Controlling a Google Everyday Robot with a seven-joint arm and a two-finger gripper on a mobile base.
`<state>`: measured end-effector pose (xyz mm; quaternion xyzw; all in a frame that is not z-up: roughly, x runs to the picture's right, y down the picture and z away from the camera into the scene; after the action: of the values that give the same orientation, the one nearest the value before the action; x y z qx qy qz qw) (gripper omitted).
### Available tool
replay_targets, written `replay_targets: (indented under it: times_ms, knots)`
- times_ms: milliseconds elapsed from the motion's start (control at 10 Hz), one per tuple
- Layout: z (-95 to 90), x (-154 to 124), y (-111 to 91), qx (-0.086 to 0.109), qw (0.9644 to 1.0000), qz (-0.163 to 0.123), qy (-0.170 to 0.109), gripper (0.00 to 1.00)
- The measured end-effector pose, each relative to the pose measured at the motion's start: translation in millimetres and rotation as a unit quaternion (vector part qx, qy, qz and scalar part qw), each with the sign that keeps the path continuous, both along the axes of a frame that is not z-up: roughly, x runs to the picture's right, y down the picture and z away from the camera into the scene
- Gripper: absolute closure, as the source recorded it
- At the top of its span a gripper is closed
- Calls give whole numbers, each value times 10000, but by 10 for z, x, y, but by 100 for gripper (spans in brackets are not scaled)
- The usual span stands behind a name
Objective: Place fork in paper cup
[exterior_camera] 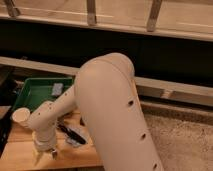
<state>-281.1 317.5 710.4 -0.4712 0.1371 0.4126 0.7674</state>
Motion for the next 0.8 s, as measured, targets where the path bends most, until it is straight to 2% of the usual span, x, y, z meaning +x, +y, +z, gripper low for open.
replay_targets:
  times_ms: [200,600,800]
  knots:
    - [32,-20,65,-68,9999,-76,43,29]
    - [105,33,161,-189,9990,-211,352,29]
    - [122,24,191,-234,9986,-224,411,30]
